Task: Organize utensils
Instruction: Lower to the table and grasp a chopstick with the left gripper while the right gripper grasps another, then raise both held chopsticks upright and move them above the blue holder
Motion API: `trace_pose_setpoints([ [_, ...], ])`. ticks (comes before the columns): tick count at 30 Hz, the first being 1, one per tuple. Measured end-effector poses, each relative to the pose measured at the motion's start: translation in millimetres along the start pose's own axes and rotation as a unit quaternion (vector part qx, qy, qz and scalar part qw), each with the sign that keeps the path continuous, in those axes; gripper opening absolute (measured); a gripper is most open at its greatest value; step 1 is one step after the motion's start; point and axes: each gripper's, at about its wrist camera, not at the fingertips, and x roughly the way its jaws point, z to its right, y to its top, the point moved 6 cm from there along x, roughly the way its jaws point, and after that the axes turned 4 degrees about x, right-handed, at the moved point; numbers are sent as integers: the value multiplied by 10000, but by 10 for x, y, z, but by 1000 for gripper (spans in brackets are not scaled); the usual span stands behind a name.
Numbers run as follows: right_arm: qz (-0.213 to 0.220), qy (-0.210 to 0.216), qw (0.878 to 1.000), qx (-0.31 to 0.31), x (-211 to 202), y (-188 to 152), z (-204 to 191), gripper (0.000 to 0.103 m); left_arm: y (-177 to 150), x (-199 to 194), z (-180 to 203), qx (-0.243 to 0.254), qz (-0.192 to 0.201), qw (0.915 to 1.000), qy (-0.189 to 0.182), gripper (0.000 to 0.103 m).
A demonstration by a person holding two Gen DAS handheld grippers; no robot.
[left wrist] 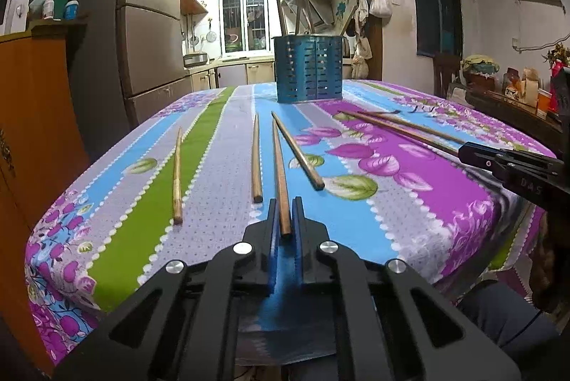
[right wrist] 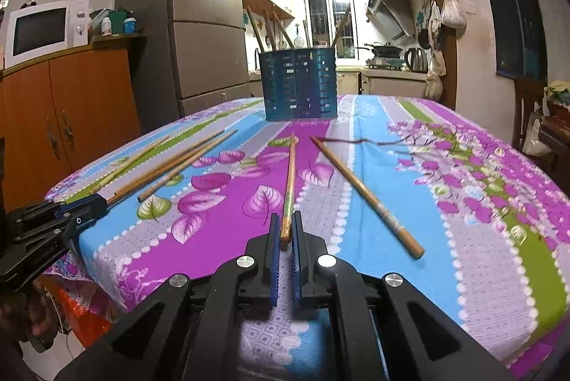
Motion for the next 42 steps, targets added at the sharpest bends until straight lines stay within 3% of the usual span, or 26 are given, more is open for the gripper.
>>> trace_pose_setpoints([
  [10,711,46,9969,-321,-487,585,-120,7,530,-352,10,77,688,9976,-24,6],
  [16,1098,168,9914,-693,-653,1038,-218,7,1061,-493,-14,256,1294,9913,13,5],
  [21,1150,356,9893,-820,-529,1485,-232,7,1660,-460,-56,335,1675,9853,-79,5],
  [29,976,719,9904,-669,-270,2231,-182,7,2399,-205,-201,132,1682,9850,-370,5],
  [35,833,891,9904,-652,-232,2704,-207,7,2743,-147,-224,91,1776,9828,-489,5],
  [42,976,875,9891,-676,-208,3268,-215,7,3053,-48,-199,-39,1829,9814,-573,5],
])
